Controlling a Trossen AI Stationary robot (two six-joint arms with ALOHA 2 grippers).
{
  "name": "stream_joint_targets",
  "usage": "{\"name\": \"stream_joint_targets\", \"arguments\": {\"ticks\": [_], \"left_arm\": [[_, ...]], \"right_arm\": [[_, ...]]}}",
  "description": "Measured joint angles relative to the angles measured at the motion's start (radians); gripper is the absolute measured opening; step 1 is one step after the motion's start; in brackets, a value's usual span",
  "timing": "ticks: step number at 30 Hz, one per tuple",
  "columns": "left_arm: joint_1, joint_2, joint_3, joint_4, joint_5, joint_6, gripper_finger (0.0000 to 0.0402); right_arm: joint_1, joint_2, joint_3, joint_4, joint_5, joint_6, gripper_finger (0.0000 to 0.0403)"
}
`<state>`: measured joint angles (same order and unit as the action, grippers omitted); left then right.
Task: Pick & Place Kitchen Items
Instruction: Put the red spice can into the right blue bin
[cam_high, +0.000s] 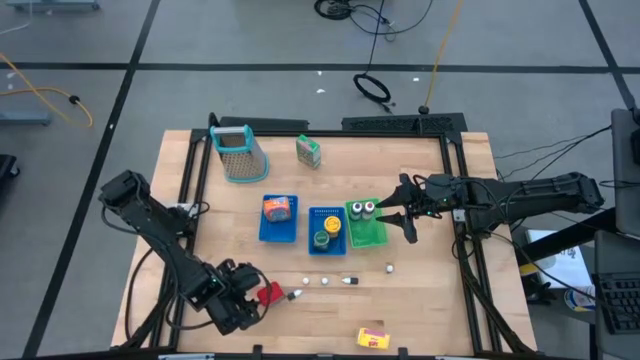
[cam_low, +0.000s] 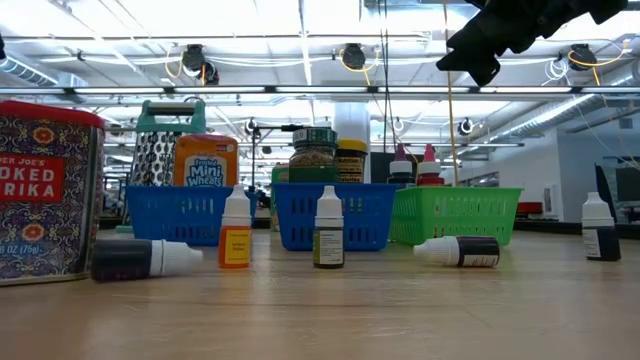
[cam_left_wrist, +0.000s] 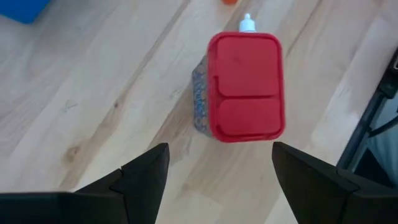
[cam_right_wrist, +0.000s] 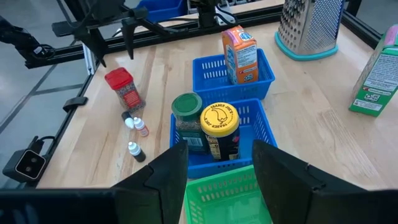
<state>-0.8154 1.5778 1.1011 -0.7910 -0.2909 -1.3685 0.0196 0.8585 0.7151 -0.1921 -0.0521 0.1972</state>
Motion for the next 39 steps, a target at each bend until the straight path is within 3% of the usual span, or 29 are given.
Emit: {"name": "stream_joint_targets", "arguments": {"ticks": [16,27,39], "left_arm": [[0.03,0.011,0.0,0.09,-0.076,0.091,0.0289],[0.087,0.117,0.002,0.147,0.031,0.152,0.0289],[0.119,0.121,0.002,0.155,0.071,0.193,0.0289]], "right_arm": [[0.0,0.0,0.0,0.0,0.0,0.0,0.0171],[0.0,0.0,-0.033,0.013,0.0,0.002,0.0171],[0.0,0.0,-0.092,0.154,0.0,0.023,0.0171]]}}
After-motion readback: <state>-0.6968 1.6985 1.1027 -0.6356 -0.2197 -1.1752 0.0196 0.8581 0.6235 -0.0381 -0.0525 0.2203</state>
